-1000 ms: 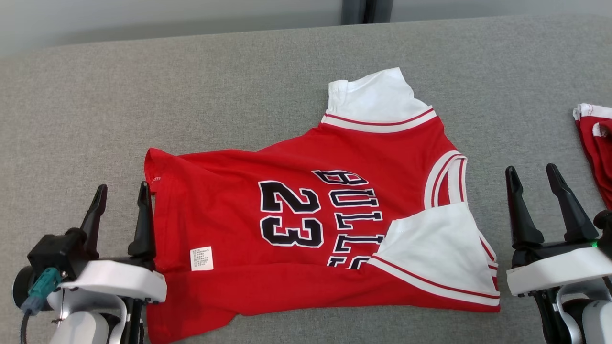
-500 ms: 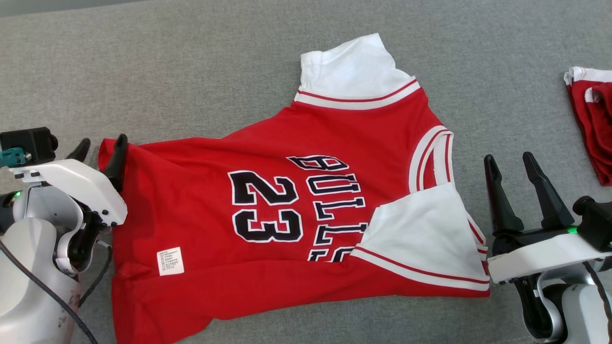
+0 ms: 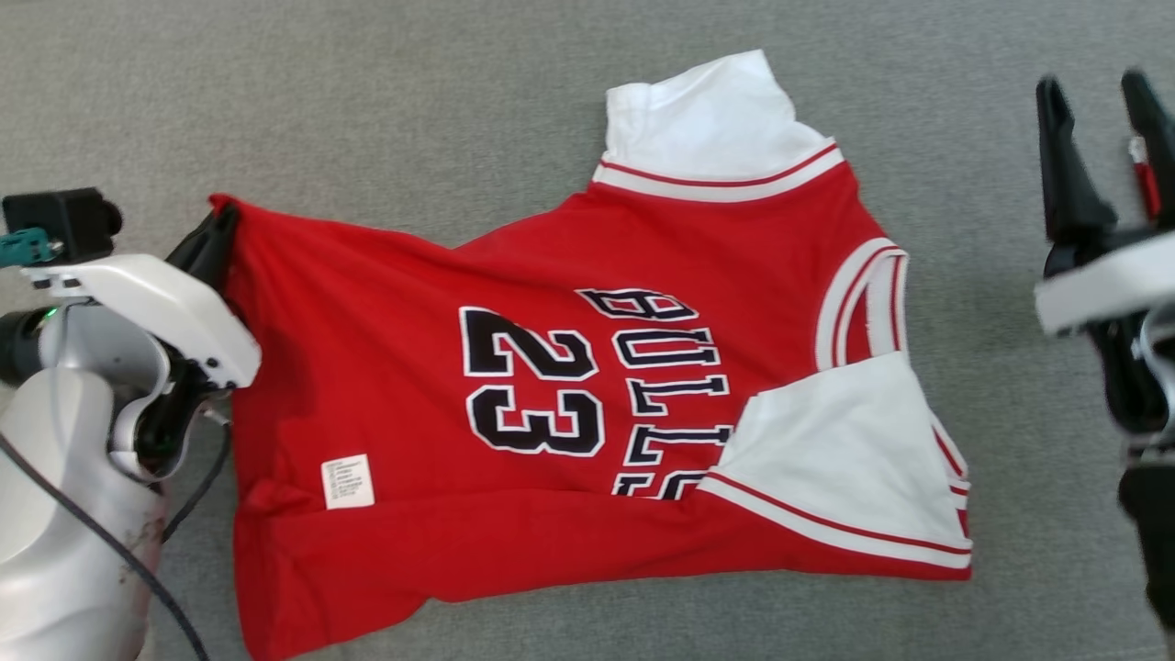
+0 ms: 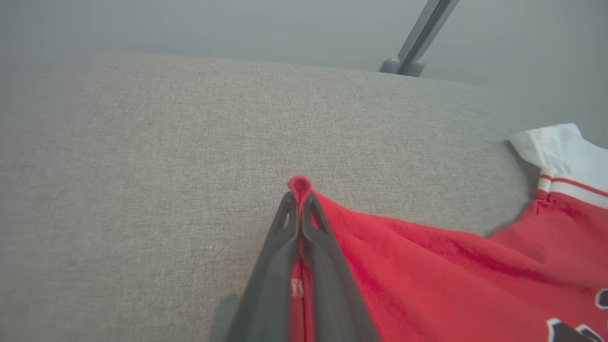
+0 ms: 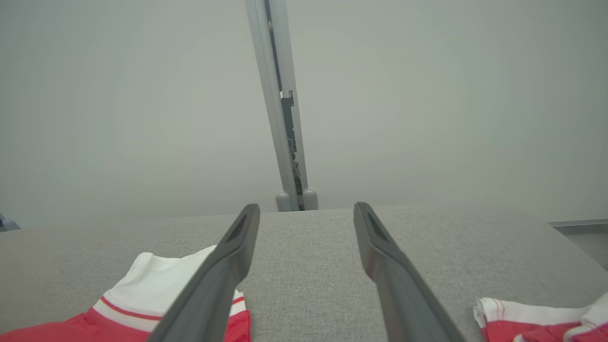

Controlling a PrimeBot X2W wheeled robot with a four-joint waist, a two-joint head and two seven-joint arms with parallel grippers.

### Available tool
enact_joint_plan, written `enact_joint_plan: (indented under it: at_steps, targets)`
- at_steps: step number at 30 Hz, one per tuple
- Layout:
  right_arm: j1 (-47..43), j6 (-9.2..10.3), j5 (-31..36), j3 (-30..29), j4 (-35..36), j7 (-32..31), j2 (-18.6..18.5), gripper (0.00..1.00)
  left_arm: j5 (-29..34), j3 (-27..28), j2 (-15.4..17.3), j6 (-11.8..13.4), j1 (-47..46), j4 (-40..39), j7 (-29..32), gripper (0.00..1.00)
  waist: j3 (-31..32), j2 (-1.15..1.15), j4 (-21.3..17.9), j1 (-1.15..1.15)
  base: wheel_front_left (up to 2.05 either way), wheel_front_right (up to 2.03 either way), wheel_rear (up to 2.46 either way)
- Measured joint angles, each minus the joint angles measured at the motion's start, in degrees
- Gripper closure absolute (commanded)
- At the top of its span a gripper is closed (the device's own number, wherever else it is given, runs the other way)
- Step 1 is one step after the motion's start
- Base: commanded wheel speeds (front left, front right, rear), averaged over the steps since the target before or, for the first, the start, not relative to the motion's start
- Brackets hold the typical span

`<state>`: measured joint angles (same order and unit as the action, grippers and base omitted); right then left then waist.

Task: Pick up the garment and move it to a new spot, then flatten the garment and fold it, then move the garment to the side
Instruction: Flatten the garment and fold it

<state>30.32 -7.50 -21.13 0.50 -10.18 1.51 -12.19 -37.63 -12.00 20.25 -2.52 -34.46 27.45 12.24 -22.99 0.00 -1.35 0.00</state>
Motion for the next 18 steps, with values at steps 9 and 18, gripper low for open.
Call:
enact_joint_plan:
  at_steps: [9, 18]
  targets:
    - [28.9, 0.00, -11.0, 22.1, -32.0, -11.4, -8.3, 0.00, 1.8, -8.6, -8.7, -3.5, -7.8, 0.3, -4.3, 1.00, -7.1, 0.00, 13.1, 0.00, 0.00, 0.00, 0.00]
    - [33.8, 0.00, -24.4, 29.8, -33.0, -11.0, -11.6, 1.00, 0.2, -9.1, -8.7, -4.3, -9.5, 1.8, -7.8, 1.00, -7.7, 0.00, 13.6, 0.00, 0.00, 0.00, 0.00]
